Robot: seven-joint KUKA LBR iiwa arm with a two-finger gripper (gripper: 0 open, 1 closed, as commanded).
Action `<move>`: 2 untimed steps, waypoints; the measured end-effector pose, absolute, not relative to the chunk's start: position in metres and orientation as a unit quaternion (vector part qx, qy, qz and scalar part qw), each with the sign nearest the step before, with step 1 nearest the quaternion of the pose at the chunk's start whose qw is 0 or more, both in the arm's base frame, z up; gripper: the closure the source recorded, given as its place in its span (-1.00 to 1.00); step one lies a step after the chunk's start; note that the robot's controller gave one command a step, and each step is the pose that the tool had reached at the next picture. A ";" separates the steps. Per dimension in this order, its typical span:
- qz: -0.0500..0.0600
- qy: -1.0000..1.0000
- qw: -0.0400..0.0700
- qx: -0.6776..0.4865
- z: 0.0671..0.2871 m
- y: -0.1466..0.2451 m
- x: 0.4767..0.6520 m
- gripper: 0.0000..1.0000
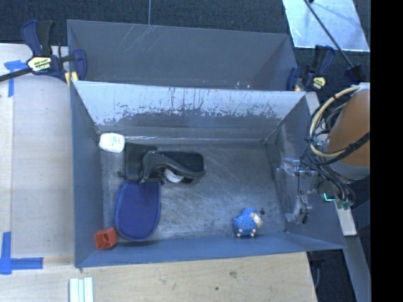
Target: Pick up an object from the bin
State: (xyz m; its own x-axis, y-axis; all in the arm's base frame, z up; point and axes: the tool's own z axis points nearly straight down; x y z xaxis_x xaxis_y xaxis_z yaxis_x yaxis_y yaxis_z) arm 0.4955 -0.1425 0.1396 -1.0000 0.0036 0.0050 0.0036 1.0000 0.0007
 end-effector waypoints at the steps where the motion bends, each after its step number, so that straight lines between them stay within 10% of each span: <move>1: -0.002 -0.975 0.001 0.221 0.069 -0.071 0.504 -1.00; 2: -0.001 -0.915 0.000 0.405 0.101 -0.035 0.488 -1.00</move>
Offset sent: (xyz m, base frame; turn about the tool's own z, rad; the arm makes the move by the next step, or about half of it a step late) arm 0.0087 0.0697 -0.0696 -0.4466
